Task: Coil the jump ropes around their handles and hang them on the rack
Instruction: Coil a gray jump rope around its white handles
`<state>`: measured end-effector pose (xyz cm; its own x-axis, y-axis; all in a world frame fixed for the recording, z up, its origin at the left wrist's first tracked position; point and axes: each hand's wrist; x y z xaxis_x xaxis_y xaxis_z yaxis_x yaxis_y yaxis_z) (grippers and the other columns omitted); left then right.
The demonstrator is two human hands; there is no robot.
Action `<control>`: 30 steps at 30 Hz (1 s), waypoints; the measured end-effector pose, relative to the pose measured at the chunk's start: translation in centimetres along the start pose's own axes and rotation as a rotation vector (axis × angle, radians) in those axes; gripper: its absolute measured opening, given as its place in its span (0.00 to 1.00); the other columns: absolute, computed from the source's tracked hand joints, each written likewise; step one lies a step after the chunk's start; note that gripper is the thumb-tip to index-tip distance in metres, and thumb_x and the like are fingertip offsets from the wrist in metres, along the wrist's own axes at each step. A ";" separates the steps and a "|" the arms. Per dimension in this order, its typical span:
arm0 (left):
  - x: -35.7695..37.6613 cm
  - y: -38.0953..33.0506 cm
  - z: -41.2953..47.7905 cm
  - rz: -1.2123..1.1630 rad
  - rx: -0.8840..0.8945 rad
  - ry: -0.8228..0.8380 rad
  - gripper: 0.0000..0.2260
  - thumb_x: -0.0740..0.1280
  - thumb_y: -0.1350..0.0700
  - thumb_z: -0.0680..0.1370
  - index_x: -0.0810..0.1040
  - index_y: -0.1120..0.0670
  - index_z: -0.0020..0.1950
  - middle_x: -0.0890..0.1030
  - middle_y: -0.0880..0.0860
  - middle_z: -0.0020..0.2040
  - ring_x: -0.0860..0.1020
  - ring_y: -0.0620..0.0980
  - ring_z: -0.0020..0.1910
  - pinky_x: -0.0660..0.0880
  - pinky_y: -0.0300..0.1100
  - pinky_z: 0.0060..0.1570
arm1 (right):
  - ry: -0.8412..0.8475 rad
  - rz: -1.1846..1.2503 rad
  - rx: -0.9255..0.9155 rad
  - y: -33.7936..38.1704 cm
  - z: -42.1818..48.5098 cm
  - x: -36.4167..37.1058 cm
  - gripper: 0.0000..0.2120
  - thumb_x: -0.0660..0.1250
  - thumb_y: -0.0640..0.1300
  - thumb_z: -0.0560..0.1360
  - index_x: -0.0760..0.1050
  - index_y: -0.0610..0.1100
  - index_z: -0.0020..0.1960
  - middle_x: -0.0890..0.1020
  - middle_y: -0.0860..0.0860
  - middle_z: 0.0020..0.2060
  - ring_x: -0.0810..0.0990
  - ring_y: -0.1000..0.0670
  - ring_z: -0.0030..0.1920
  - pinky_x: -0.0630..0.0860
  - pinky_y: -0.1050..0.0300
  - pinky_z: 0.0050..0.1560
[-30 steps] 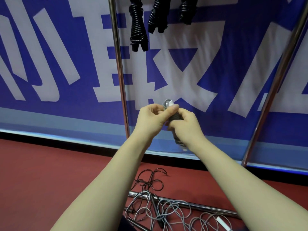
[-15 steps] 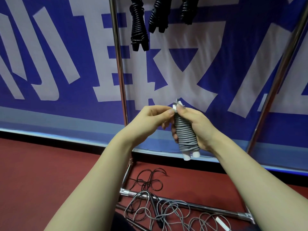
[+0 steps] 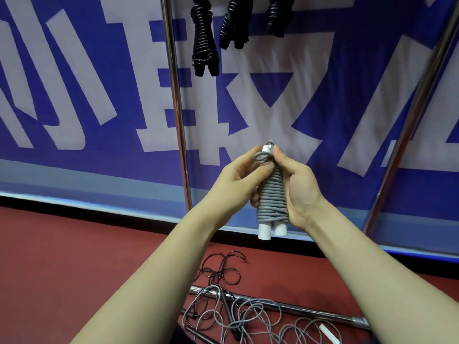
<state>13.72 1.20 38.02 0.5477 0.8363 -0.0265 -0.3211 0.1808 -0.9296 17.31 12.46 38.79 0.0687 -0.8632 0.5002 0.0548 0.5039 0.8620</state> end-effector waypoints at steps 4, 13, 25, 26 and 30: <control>0.6 -0.2 -0.3 0.070 -0.011 0.015 0.08 0.58 0.59 0.84 0.77 0.52 0.55 0.78 0.41 0.33 0.75 0.37 0.31 0.71 0.32 0.30 | -0.011 -0.015 0.002 -0.2 0.3 -0.3 0.23 0.58 0.57 0.80 0.83 0.47 0.36 0.81 0.46 0.37 0.79 0.45 0.37 0.76 0.52 0.40; 0.1 -1.0 -0.5 0.173 0.038 -0.016 0.12 0.54 0.55 0.85 0.72 0.51 0.66 0.82 0.50 0.47 0.82 0.47 0.46 0.79 0.41 0.50 | -0.308 -0.559 -0.448 -0.1 0.6 -1.2 0.21 0.68 0.60 0.67 0.70 0.61 0.58 0.70 0.50 0.58 0.75 0.56 0.47 0.75 0.65 0.41; -1.3 -2.3 -1.1 0.307 -0.119 0.121 0.13 0.52 0.55 0.86 0.72 0.56 0.64 0.78 0.51 0.41 0.77 0.41 0.29 0.77 0.39 0.30 | -0.028 -1.131 -0.707 0.4 0.8 -2.8 0.17 0.64 0.50 0.76 0.75 0.51 0.64 0.65 0.53 0.51 0.69 0.60 0.44 0.73 0.69 0.48; -1.4 -2.3 -1.1 0.312 -0.117 0.126 0.13 0.52 0.55 0.86 0.72 0.56 0.65 0.78 0.51 0.41 0.77 0.41 0.30 0.78 0.39 0.31 | -0.019 -1.153 -0.731 0.4 0.9 -2.8 0.17 0.64 0.49 0.77 0.75 0.49 0.64 0.65 0.52 0.51 0.69 0.60 0.44 0.72 0.70 0.48; -1.6 -2.5 -1.2 0.279 -0.129 0.109 0.12 0.52 0.56 0.86 0.73 0.54 0.62 0.79 0.54 0.39 0.79 0.44 0.30 0.77 0.39 0.30 | -0.049 -1.098 -0.758 0.3 0.7 -2.0 0.12 0.67 0.42 0.78 0.80 0.46 0.61 0.68 0.54 0.52 0.72 0.59 0.42 0.74 0.66 0.47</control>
<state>14.54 -1.20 40.00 0.5341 0.7828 -0.3194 -0.3738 -0.1202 -0.9197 16.50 14.34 38.09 -0.4018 -0.8224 -0.4027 0.5959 -0.5687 0.5669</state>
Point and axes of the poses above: each hand's wrist, its own z-axis towards the middle knuckle, its own x-axis out of the palm, y = z × x
